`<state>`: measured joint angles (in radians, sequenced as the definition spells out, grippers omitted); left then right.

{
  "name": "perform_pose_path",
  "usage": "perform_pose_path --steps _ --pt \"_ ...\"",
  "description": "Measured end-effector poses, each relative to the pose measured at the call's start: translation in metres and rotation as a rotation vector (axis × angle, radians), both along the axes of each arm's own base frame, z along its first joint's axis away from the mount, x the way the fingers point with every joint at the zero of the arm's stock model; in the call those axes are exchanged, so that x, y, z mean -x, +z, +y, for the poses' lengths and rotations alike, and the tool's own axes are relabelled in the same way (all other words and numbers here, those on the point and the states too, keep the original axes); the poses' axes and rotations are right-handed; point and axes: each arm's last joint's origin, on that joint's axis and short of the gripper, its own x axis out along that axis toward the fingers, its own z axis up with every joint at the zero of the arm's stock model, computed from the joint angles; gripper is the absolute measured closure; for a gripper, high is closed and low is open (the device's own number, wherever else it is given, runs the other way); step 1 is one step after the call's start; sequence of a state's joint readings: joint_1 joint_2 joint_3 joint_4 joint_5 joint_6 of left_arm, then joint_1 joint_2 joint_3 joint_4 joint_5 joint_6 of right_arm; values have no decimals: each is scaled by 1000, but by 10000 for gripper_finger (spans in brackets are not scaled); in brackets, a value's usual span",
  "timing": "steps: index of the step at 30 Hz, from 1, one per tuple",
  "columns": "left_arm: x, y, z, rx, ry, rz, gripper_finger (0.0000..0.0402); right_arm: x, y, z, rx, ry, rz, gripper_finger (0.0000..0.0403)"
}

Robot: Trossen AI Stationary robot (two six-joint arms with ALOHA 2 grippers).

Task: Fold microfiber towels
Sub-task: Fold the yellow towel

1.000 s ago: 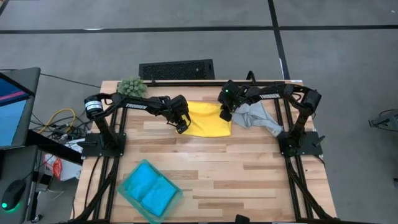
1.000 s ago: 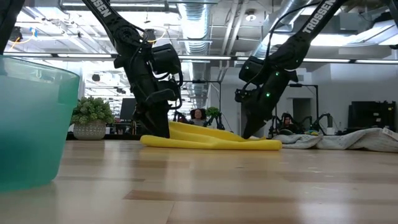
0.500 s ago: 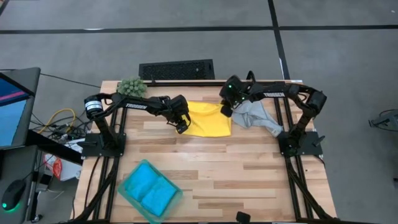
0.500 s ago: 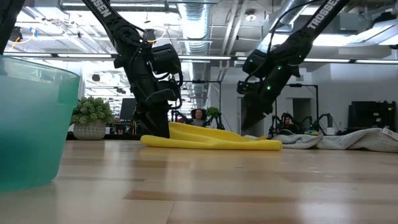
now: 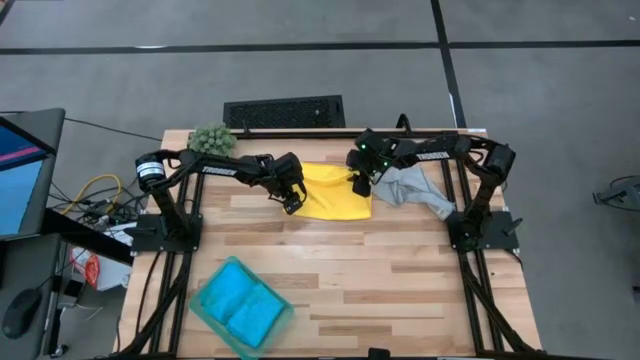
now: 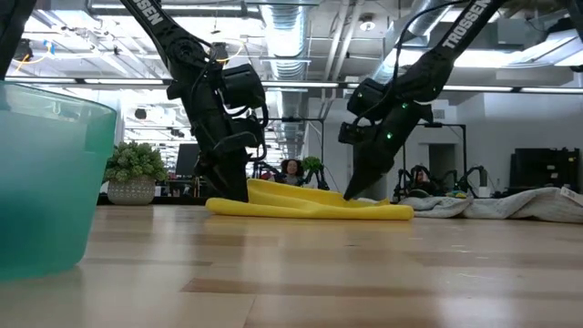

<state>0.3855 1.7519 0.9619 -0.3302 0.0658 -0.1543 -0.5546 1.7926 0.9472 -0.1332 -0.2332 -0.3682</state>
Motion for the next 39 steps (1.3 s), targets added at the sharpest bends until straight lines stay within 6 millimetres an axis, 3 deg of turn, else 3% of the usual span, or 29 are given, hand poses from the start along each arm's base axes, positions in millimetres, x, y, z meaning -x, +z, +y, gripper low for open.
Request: perform_pose_path --steps 5,11,20,23,33,39 --pt "0 0 0 0 0 0 191 0 -4 0 14 -24 26 248" --pt "0 0 0 1 0 1 191 1 -4 -1 -18 -95 27 385" --pt "1 -1 0 1 -8 17 191 4 0 -5 -37 -229 24 397" --pt "2 -1 -1 0 -10 26 191 6 -1 -8 -58 -264 30 382" --pt "2 -1 -1 -8 -10 34 191 18 1 -12 -103 -354 82 264" --pt "4 -2 -1 -7 -9 47 191 28 34 -11 -87 -391 1 215"
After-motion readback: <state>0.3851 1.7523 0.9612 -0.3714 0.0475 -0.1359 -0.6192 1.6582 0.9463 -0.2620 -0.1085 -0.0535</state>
